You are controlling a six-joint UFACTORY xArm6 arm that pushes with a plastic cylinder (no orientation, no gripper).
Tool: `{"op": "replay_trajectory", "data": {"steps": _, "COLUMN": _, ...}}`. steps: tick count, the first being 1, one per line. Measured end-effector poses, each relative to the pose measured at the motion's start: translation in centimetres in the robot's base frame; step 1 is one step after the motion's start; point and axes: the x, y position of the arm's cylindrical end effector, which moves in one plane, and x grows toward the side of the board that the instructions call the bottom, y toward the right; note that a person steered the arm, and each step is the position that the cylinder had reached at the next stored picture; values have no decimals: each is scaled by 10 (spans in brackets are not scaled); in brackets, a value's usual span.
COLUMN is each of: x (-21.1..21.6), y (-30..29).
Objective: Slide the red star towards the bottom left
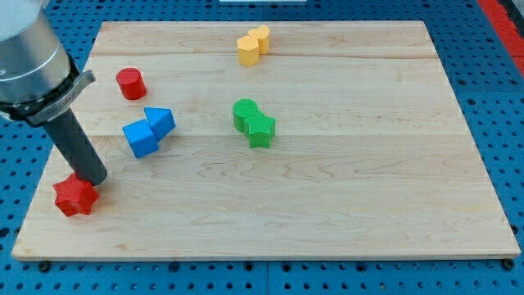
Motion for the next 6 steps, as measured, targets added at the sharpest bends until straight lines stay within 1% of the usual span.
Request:
{"op": "replay_trajectory", "data": {"steps": 1, "x": 0, "y": 10}}
{"op": "replay_trajectory", "data": {"steps": 2, "x": 0, "y": 33}}
{"op": "replay_trajectory", "data": {"steps": 3, "x": 4, "y": 26}}
{"op": "replay_trajectory", "data": {"steps": 5, "x": 8, "y": -10}}
{"op": "replay_trajectory", "data": {"steps": 6, "x": 21, "y": -13}}
